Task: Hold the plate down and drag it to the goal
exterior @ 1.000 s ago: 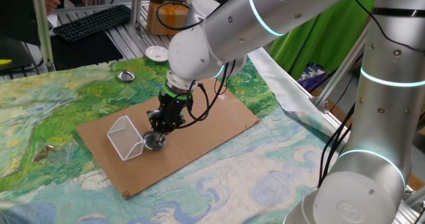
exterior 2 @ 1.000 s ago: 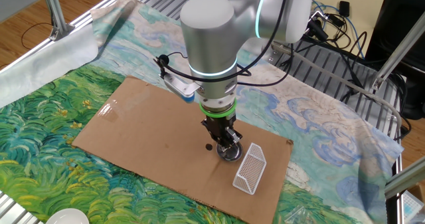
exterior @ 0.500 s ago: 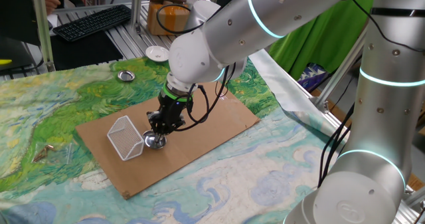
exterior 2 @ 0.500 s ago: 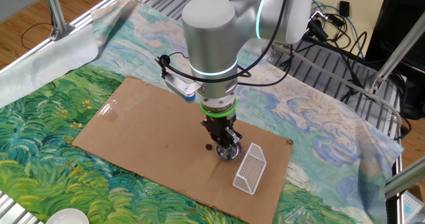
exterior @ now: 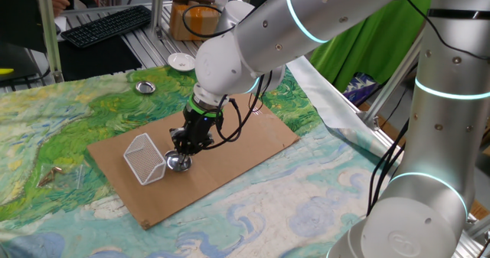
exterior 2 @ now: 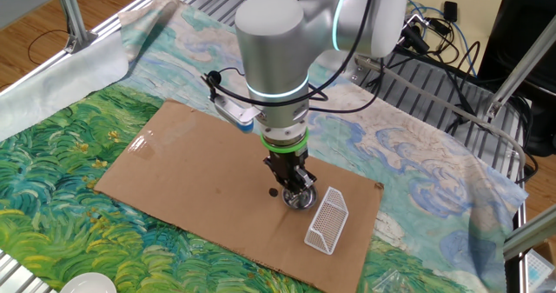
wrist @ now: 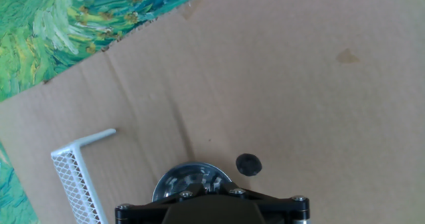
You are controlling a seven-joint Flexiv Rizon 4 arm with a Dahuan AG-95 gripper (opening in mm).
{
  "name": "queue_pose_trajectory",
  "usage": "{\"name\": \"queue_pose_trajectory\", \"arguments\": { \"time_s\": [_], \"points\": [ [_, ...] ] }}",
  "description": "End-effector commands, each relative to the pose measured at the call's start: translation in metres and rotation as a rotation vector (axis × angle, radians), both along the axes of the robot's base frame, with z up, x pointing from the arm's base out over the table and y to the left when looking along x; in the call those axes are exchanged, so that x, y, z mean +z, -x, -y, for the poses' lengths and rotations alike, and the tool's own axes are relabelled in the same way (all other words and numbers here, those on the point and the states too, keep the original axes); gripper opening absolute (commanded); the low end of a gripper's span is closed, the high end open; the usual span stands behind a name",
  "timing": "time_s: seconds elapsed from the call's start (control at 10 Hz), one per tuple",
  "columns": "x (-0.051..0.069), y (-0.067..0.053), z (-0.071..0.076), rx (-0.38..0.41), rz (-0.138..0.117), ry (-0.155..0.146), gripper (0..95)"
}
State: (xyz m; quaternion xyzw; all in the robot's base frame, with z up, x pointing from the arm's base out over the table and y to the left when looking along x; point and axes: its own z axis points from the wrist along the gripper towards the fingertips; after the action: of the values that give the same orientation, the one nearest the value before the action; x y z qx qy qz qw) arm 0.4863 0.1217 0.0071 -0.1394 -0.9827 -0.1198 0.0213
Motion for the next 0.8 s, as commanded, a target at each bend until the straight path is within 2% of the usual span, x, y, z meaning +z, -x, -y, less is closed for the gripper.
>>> {"name": "queue_pose_trajectory", "arguments": {
  "time_s": [0.1, 0.5, 0.8],
  "points": [
    [-0.002, 0.0, -0.001, -0.007, -0.002, -0.003, 0.0],
    [-0.002, 0.0, -0.011, -0.032, -0.002, -0.006, 0.0],
    [-0.001, -0.002, -0.013, -0.041, 0.001, -0.008, 0.0]
  ]
}}
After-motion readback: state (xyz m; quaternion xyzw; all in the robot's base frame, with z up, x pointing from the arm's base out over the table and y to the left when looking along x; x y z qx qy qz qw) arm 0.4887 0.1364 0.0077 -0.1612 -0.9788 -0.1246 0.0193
